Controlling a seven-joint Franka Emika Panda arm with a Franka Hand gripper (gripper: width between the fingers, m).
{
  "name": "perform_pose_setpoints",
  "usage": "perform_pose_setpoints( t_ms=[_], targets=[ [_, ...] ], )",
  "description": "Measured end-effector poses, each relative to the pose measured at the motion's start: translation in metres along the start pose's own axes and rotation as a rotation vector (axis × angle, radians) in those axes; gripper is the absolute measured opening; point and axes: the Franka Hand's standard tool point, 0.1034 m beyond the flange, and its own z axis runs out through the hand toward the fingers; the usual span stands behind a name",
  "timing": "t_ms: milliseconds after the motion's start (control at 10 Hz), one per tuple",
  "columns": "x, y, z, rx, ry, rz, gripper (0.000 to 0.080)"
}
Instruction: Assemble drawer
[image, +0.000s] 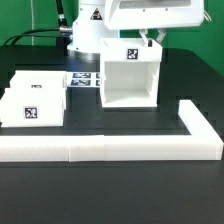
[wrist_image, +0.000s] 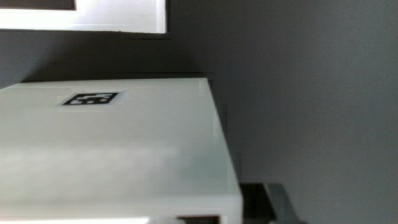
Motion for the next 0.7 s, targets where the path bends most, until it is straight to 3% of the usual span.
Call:
perform_pose_setpoints(
  t_ms=[300,500,700],
  targets=[
    [0.004,0.001,0.000,0.001,0.001,-0.006,0.0037],
    [0.033,0.003,-0.001,0.015,0.020,-0.021,0.0038],
    [0.074,0.006,-0.001,0.027,0.053,-0.027,0.0038]
  ],
)
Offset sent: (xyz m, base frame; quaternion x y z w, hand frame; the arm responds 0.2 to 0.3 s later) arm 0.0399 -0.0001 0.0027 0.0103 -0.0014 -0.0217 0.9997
